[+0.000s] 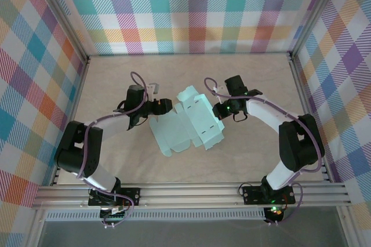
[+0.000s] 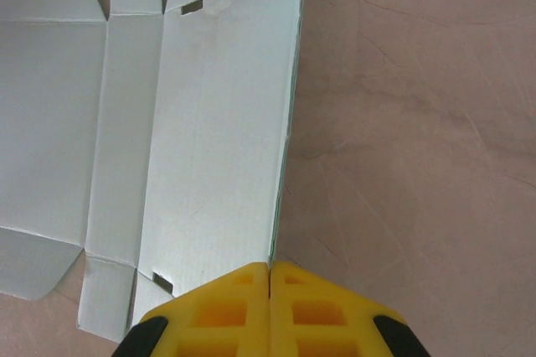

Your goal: Fold the paper box

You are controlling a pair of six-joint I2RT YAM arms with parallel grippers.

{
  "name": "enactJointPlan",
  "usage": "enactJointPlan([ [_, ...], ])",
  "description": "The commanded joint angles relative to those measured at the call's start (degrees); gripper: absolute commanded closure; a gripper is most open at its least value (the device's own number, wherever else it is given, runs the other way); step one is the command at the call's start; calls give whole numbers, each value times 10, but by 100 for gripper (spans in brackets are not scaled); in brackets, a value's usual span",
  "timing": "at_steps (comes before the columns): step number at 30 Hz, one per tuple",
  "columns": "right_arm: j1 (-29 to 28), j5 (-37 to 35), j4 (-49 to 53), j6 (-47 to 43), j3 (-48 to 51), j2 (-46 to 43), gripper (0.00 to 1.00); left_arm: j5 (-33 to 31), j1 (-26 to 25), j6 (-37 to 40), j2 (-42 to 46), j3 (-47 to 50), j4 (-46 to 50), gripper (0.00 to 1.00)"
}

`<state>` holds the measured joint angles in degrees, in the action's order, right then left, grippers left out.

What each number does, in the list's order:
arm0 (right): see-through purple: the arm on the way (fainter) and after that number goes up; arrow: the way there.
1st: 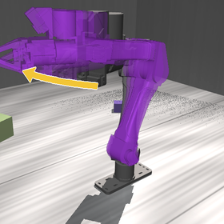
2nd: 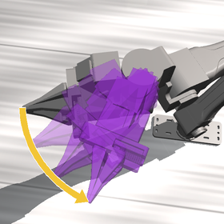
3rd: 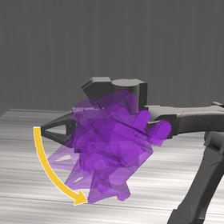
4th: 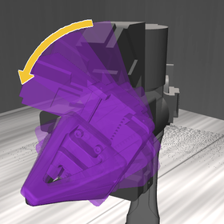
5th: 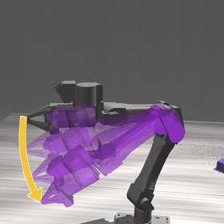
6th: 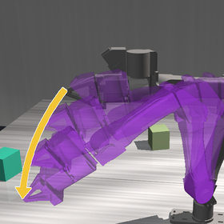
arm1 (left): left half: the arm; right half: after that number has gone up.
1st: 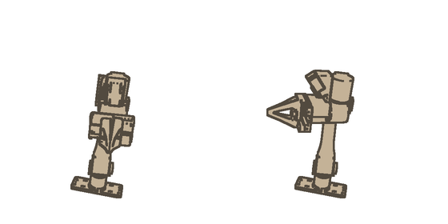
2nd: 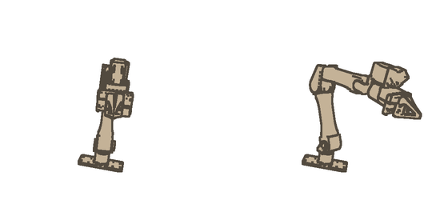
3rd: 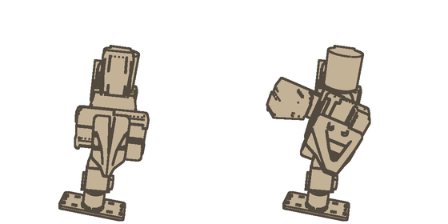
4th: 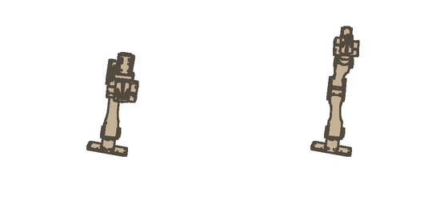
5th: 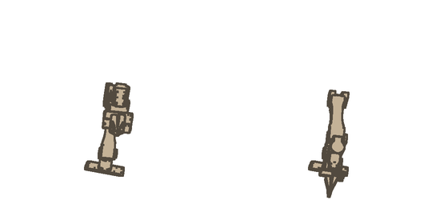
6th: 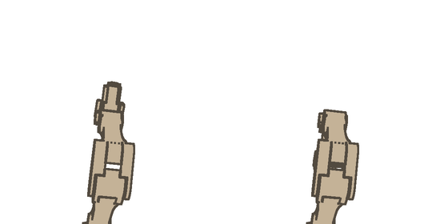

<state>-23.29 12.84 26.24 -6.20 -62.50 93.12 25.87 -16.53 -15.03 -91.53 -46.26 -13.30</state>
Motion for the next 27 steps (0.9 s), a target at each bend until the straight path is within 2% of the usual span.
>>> enactJointPlan([
  [1,-4,35,4,-13,2,-24,100,23,9,27,-28,-42,71,35],
  [11,-4,82,9,-13,4,-45,100,43,9,76,-98,-129,143,39],
  [15,-4,97,19,-23,3,-50,100,51,7,100,-120,-156,167,43],
  [27,-4,131,39,-29,-6,-55,100,44,8,139,-165,-200,212,46],
])
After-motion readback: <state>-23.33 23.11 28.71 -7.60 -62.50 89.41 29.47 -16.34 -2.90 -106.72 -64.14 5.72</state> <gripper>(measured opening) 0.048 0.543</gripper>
